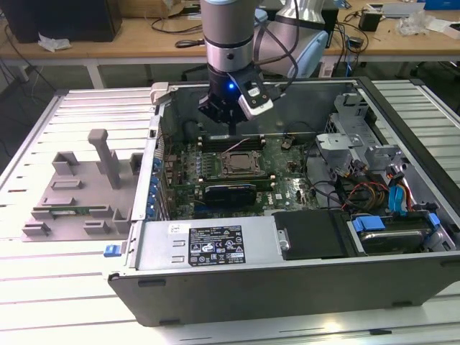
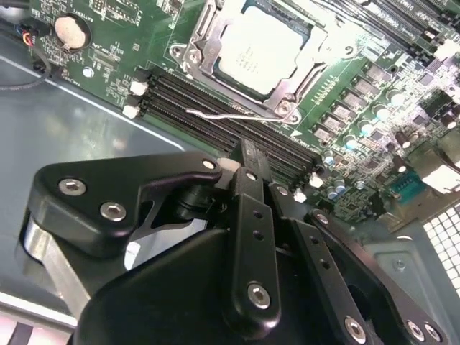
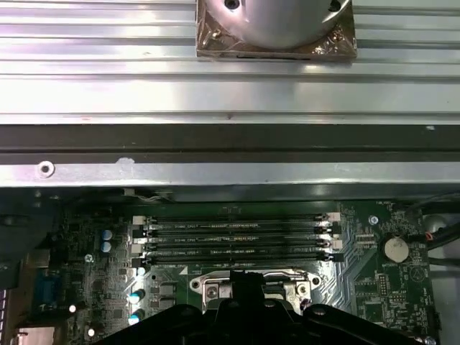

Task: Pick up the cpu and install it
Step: 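Install the first cpu locking lever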

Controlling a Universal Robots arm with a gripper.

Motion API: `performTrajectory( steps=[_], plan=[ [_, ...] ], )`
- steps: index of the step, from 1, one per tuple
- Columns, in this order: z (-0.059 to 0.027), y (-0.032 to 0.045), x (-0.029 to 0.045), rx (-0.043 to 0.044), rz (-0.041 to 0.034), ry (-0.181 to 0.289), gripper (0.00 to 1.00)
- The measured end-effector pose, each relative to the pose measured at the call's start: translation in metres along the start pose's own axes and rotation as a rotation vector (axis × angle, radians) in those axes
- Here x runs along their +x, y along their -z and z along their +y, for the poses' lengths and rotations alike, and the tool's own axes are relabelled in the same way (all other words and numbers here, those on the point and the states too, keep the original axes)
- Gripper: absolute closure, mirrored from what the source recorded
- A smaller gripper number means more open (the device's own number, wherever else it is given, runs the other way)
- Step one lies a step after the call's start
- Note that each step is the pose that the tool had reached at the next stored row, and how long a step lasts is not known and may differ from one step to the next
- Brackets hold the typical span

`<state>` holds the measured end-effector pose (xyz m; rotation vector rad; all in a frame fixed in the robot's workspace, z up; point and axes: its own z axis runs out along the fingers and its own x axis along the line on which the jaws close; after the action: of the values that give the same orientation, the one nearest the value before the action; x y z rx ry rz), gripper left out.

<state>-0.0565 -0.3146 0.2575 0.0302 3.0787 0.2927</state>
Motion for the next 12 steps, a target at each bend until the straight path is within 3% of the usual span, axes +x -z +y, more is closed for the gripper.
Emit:
performTrajectory(
  steps=[7,9,12],
  plan=[
    [-0.0022,-0.0103,0.0002,0.0107,-0.0126,-0.041,0.89],
    [-0.0026,-0.0121,0.0003,0.0191,-0.0212,-0.085,0.89],
    [-0.0029,-0.0141,0.0004,0.0233,-0.0307,-0.136,0.89]
  ],
)
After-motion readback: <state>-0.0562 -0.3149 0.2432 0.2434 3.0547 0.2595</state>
